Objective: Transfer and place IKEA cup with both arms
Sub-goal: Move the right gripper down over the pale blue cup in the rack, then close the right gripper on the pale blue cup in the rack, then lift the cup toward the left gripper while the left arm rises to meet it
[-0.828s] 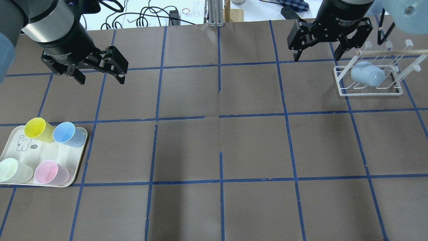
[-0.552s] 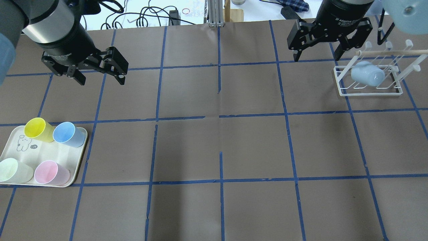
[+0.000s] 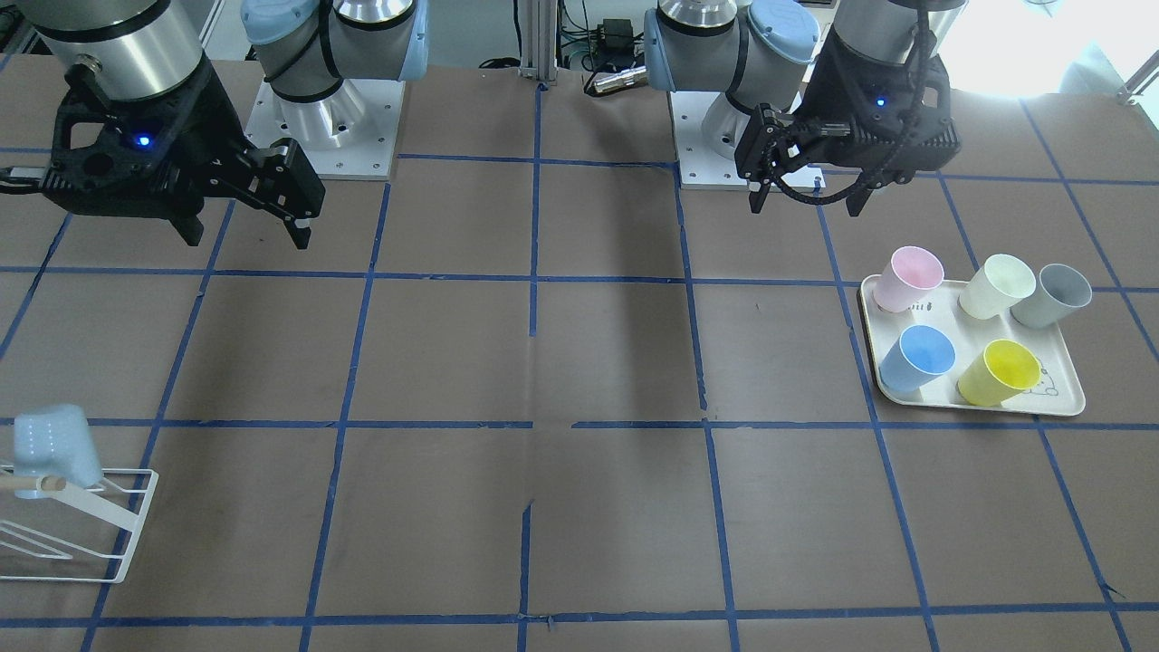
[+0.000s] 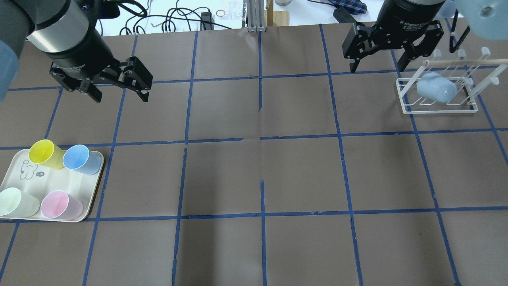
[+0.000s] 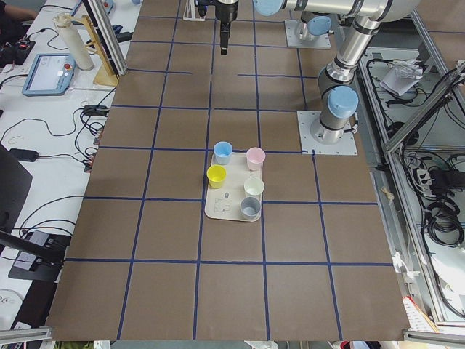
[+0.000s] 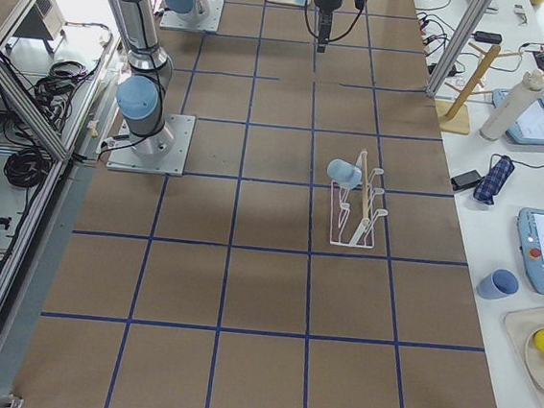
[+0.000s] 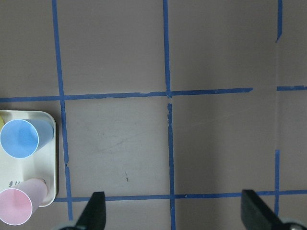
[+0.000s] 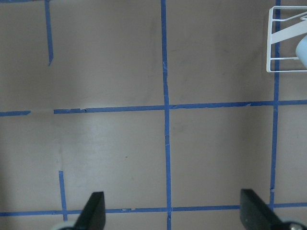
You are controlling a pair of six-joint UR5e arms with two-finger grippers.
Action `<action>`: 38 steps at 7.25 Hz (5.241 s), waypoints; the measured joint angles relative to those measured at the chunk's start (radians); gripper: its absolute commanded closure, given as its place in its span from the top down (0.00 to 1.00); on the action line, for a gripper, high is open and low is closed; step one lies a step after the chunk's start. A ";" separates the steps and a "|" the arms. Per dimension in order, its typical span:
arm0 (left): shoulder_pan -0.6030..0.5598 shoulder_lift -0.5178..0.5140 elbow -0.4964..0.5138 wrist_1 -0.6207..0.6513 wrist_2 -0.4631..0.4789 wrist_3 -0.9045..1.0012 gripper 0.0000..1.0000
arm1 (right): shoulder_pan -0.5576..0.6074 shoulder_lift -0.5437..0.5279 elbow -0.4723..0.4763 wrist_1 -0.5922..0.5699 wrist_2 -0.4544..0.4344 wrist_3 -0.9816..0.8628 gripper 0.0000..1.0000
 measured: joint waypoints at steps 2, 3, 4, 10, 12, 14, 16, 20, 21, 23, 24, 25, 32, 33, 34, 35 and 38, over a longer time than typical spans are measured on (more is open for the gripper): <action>0.000 0.000 0.001 0.001 0.000 0.000 1.00 | -0.068 -0.001 -0.001 -0.016 -0.008 -0.027 1.00; -0.001 0.000 0.003 0.001 0.000 0.001 1.00 | -0.110 0.002 0.003 -0.037 -0.010 -0.048 0.99; -0.001 0.000 0.003 0.001 0.000 0.001 1.00 | -0.157 0.010 0.018 -0.069 -0.009 -0.080 0.99; 0.000 0.001 0.001 0.001 0.000 0.002 1.00 | -0.375 0.108 0.229 -0.462 -0.007 -0.416 1.00; 0.000 0.002 0.000 0.001 0.000 0.002 1.00 | -0.427 0.160 0.232 -0.498 0.005 -0.475 1.00; 0.000 0.002 0.000 0.001 0.000 0.002 1.00 | -0.438 0.203 0.233 -0.517 0.046 -0.511 1.00; 0.001 0.002 0.001 0.001 0.000 0.002 1.00 | -0.439 0.247 0.233 -0.544 0.059 -0.528 1.00; 0.001 0.002 0.000 0.001 0.000 0.003 1.00 | -0.438 0.293 0.232 -0.551 0.045 -0.528 0.96; 0.001 0.002 0.000 0.001 0.000 0.003 1.00 | -0.438 0.295 0.231 -0.551 0.044 -0.526 0.81; 0.002 0.002 0.001 0.001 0.000 0.003 1.00 | -0.438 0.296 0.230 -0.552 0.042 -0.525 0.69; 0.002 0.002 0.001 0.001 0.000 0.003 1.00 | -0.438 0.295 0.228 -0.551 0.042 -0.526 0.61; 0.003 0.002 0.001 0.001 0.000 0.004 1.00 | -0.438 0.294 0.225 -0.549 0.042 -0.526 0.56; 0.003 0.001 0.004 0.002 0.000 0.004 1.00 | -0.436 0.131 0.178 -0.330 0.019 -0.518 0.57; 0.003 0.002 0.006 0.001 -0.001 0.004 1.00 | -0.433 0.097 0.175 -0.276 0.022 -0.515 0.58; 0.003 0.002 0.006 -0.001 -0.014 0.004 1.00 | -0.426 0.071 0.175 -0.229 0.040 -0.515 0.57; 0.006 0.004 0.004 -0.008 -0.038 0.004 1.00 | -0.409 0.050 0.175 -0.183 0.065 -0.516 0.56; 0.069 0.032 -0.005 -0.116 -0.081 0.065 1.00 | -0.347 0.005 0.175 -0.040 0.257 -0.513 0.54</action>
